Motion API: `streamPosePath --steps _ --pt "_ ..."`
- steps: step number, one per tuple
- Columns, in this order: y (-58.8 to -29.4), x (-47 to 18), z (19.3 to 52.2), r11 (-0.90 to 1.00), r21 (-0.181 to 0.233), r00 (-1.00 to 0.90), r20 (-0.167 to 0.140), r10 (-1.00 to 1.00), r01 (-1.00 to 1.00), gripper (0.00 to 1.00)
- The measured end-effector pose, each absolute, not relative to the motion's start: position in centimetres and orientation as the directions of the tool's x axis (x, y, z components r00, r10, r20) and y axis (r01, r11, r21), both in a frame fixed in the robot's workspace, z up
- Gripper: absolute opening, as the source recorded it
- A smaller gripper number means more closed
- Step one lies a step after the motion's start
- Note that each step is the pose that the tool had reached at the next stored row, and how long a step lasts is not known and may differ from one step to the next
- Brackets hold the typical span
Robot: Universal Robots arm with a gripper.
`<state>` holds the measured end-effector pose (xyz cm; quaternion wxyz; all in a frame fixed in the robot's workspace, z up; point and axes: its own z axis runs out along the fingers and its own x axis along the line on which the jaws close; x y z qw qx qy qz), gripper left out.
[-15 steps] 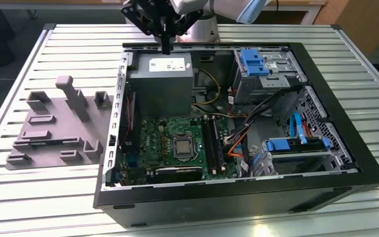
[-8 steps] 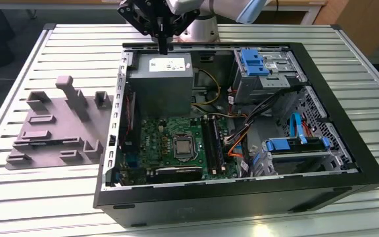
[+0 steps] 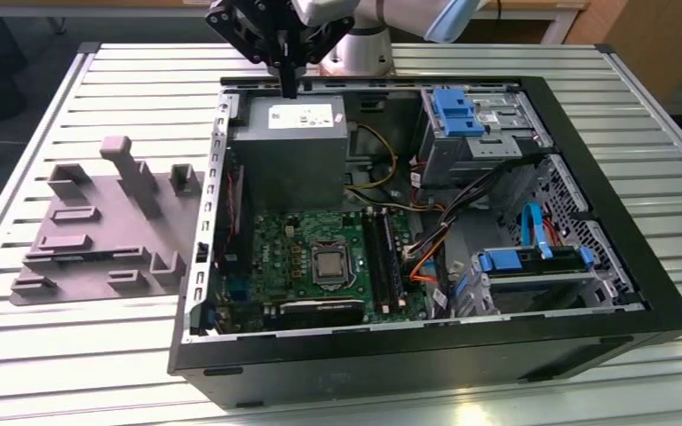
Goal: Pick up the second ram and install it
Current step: 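Reach for the second ram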
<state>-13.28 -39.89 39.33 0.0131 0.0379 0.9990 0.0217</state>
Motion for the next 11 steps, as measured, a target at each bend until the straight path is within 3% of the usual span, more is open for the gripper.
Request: streamPosePath --steps 11 --pt "-39.89 -13.98 39.33 0.996 0.044 -0.997 -0.024 0.076 0.075 0.11"
